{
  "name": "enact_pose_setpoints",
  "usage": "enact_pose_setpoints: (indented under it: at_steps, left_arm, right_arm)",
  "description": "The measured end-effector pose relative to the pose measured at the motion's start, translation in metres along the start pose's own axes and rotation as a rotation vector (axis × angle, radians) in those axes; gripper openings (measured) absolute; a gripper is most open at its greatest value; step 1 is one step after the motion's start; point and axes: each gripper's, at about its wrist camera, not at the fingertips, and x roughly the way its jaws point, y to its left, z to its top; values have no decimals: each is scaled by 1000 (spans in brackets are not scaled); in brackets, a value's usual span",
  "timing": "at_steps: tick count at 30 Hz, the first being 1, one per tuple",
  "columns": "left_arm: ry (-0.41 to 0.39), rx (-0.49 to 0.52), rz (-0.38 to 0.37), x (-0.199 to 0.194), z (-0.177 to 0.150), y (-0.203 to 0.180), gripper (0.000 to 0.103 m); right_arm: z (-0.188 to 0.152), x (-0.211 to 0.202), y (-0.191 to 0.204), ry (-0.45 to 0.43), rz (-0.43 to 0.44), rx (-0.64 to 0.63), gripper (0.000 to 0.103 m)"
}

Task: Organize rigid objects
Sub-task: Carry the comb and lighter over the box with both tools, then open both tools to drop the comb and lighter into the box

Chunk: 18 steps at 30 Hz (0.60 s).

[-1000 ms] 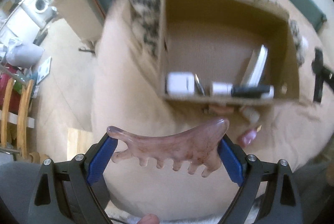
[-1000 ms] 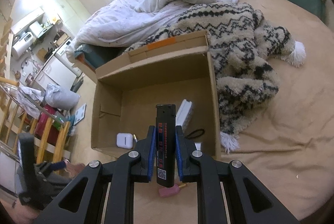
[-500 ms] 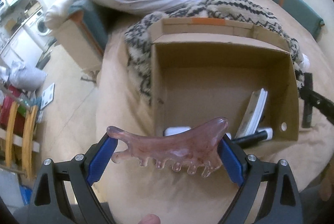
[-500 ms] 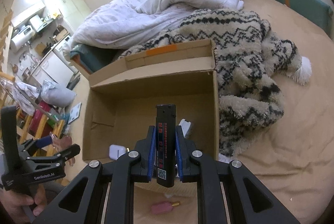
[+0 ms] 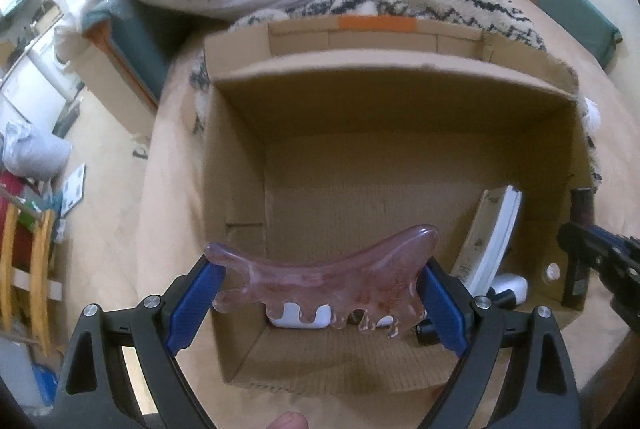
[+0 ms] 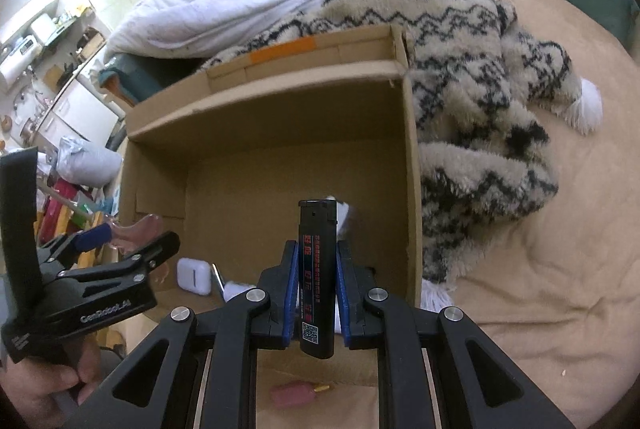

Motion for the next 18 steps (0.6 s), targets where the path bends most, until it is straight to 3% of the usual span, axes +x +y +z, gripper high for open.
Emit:
enact_pose_setpoints:
  at_steps: [18]
  left_arm:
    - [9,0,3,12,-4,-2,92]
  right_arm:
    - [-1,15,-13,62,-64,49,18]
